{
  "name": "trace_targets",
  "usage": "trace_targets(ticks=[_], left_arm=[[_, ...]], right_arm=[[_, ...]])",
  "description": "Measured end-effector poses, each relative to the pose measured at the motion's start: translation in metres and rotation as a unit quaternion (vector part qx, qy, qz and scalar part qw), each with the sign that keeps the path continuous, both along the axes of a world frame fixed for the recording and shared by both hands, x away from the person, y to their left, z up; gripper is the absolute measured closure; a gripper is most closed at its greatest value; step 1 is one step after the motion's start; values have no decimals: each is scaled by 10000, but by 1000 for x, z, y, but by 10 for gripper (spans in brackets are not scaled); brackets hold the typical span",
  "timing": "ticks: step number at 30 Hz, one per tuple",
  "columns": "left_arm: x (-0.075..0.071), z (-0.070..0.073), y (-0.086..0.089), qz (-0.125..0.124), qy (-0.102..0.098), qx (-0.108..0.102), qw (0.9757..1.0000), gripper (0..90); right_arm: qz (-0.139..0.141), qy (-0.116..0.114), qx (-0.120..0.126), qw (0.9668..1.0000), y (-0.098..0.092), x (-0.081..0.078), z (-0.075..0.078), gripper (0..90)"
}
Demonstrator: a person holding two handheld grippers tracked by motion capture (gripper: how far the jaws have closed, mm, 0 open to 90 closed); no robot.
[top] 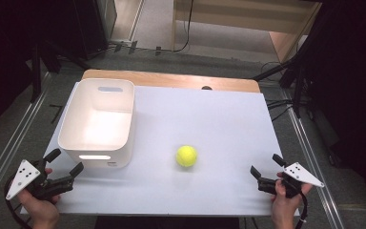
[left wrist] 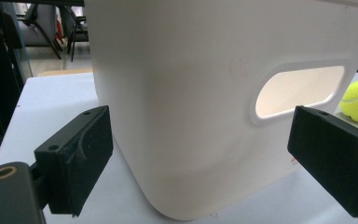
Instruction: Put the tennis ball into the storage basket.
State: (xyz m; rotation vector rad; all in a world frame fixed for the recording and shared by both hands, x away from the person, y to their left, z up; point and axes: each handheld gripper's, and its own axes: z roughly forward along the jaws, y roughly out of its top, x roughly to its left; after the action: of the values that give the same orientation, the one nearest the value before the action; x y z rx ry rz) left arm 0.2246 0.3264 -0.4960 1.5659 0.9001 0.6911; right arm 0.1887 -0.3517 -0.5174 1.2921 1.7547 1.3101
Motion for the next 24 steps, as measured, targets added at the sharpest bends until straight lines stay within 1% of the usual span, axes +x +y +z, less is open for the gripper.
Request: trace_targets(ticks=[2, 3, 8, 10, 12, 15, 17, 18, 20, 24], left_arm=[[0, 0, 0, 5, 0, 1, 10000, 72], [0, 0, 0, -1, -3, 6, 10000, 72], [0, 0, 0, -2, -10, -7, 10000, 72], [0, 0, 0, -6, -13, -4, 10000, 72], [-1, 0, 0, 0, -12, -2, 10000, 72], [-1, 0, -1, -7, -31, 6, 10000, 72], [-2, 0, -1, -16, -37, 6, 10000, 72], [-2, 0, -1, -17, -41, 4, 10000, 72], [-2, 0, 0, -8, -43, 2, 10000, 72], [-2, 0, -1, -1, -28, 21, 10000, 72]], right_arm=[[42, -13, -22, 10000, 0, 1, 0, 0], [48, 23, -11, 10000, 1, 0, 0, 0], [88, 25, -114, 9999, 2, 2, 1, 0], [114, 99, -92, 9998, 2, 3, 2, 0], [167, 110, -82, 9998, 2, 4, 3, 0], [386, 192, -40, 9991, 3, 7, 6, 0], [423, 194, -81, 9989, 3, 8, 7, 0], [482, 196, -150, 9985, 4, 9, 10, 0], [512, 143, -175, 9984, 5, 10, 12, 0], [493, 186, -263, 9983, 8, 11, 19, 0]])
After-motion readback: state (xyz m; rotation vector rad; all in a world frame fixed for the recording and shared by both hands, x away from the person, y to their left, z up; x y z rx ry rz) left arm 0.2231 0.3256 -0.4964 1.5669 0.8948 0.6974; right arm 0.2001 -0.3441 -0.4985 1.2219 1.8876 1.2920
